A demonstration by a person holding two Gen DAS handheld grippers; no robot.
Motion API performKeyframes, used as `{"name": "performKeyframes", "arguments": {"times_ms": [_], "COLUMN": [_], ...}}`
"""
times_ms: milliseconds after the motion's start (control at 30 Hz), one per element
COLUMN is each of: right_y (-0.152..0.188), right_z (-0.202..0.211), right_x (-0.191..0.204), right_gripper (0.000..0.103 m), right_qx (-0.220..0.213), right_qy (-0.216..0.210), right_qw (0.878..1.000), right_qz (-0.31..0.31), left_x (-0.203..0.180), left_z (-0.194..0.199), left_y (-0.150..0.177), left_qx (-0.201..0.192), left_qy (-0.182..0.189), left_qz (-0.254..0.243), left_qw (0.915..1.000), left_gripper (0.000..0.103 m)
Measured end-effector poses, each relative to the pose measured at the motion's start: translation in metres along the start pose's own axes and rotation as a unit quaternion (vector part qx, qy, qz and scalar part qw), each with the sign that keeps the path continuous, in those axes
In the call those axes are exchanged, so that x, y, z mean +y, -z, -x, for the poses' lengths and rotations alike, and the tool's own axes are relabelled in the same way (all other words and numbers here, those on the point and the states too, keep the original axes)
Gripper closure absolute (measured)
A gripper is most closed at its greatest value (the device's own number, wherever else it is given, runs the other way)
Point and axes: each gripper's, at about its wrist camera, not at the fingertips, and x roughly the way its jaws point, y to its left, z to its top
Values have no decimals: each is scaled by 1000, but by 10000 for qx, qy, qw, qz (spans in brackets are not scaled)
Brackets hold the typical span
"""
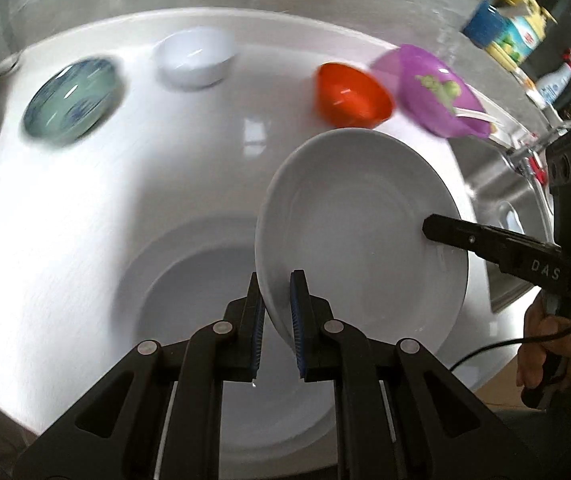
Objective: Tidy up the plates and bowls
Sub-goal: 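Lift the small white plate with both grippers and carry it toward the plate stack, then lower the small white plate onto the plate stack and open both grippers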
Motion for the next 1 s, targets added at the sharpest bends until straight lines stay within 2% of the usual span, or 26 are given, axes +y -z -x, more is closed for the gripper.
{"name": "performKeyframes", "arguments": {"times_ms": [167,367,767,1000], "right_y": [15,23,39,42], "right_z": [-39,-71,-81,-86], "right_x": [45,69,58,60], "right_gripper": [94,94,94,94], "right_qx": [378,674,830,845], "right_qy": [-62,65,428,590], "right_qw": [9989,9967,9943,9924], "right_qz": [262,440,515,672], "left_x": [56,84,88,71], "left_z": [12,9,-8,-26], "left_y": [31,51,70,66], "left_qx": [45,155,318,365], "left_qy": [-107,-141,-168,-312], "left_qz": [348,361,96,-55], "left_qw": [9993,9991,9993,9988], "left_gripper": [92,92,91,90]}}
